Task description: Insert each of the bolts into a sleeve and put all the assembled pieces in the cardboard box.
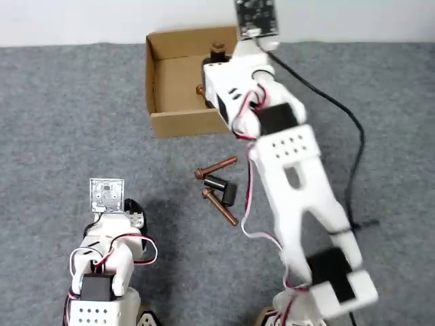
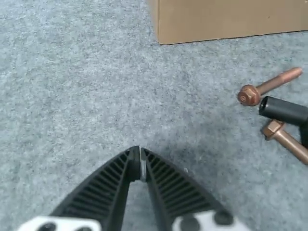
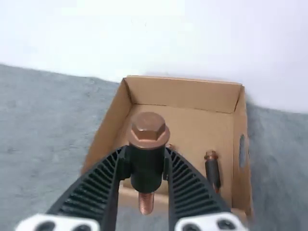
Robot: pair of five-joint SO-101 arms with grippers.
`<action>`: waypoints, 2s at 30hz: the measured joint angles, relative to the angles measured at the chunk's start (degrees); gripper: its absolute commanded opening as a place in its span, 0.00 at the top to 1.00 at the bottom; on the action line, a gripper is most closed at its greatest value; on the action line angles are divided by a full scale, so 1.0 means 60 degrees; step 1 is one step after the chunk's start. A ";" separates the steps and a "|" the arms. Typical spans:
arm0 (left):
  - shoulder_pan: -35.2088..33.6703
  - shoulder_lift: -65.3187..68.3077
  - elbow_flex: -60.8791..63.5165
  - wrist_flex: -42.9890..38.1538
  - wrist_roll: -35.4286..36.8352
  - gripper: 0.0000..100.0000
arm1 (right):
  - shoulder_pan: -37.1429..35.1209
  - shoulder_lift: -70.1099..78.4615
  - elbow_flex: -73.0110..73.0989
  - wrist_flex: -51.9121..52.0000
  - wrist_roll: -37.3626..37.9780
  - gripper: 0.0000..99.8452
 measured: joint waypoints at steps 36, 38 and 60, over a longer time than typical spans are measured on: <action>-0.0352 0.0000 0.0000 0.0000 0.0000 1.00 | -0.0469 0.5729 -0.2564 -0.0029 0.2769 0.82; -0.0352 0.0000 0.0000 0.0000 0.0000 1.00 | -0.0615 0.5304 -0.2564 0.0689 0.2769 0.82; -0.0352 0.0000 0.0000 0.0088 0.0000 1.00 | -0.1495 0.3223 -0.2564 0.8821 0.1832 0.82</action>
